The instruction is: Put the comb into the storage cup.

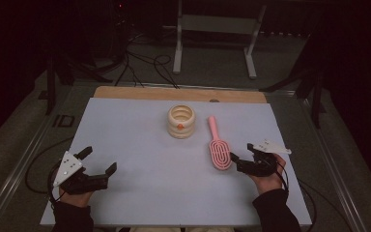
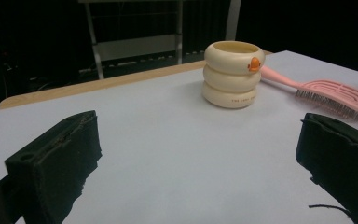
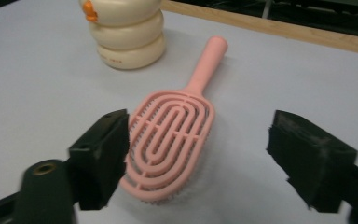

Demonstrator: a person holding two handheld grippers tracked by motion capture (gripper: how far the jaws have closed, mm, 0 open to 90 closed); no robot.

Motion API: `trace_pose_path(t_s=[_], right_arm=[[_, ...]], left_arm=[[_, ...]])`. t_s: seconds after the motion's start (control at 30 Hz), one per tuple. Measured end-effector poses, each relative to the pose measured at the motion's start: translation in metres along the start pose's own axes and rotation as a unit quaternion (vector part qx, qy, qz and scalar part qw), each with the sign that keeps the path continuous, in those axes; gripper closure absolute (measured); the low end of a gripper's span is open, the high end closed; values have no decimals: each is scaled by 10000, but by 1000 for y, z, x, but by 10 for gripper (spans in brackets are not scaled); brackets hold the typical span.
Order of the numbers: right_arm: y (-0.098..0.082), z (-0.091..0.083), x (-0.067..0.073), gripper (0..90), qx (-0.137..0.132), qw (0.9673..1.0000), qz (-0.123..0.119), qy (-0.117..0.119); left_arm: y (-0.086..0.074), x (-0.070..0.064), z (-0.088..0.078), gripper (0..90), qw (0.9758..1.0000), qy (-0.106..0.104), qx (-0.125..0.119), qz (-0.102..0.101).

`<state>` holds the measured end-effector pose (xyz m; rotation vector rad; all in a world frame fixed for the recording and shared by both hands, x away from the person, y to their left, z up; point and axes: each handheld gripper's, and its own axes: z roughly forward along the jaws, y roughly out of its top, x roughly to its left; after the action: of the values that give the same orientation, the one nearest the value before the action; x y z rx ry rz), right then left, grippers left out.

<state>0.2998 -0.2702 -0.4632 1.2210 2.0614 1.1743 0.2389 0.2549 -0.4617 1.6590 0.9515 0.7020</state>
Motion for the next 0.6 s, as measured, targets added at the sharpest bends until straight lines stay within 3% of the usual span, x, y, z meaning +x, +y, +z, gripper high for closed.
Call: trace_pose_path(t_s=[0.3,0.43,0.47,0.5,0.6], right_arm=[[-2,12,-6,445,223,9995,-80,-196],[-5,17,-8,593,405,9986,-180,-276],[-5,17,-8,593,405,9986,-180,-276],[-6,20,-11,706,502,9981,-237,-278],[-7,22,-11,770,558,9976,-267,-313]], left_arm=[[0,0,1,5,10000,2,12,11],[0,0,0,6,10000,9,12,3],[0,0,0,6,10000,8,2,-1],[0,0,0,6,10000,6,-1,4],[0,0,0,6,10000,8,-1,6]])
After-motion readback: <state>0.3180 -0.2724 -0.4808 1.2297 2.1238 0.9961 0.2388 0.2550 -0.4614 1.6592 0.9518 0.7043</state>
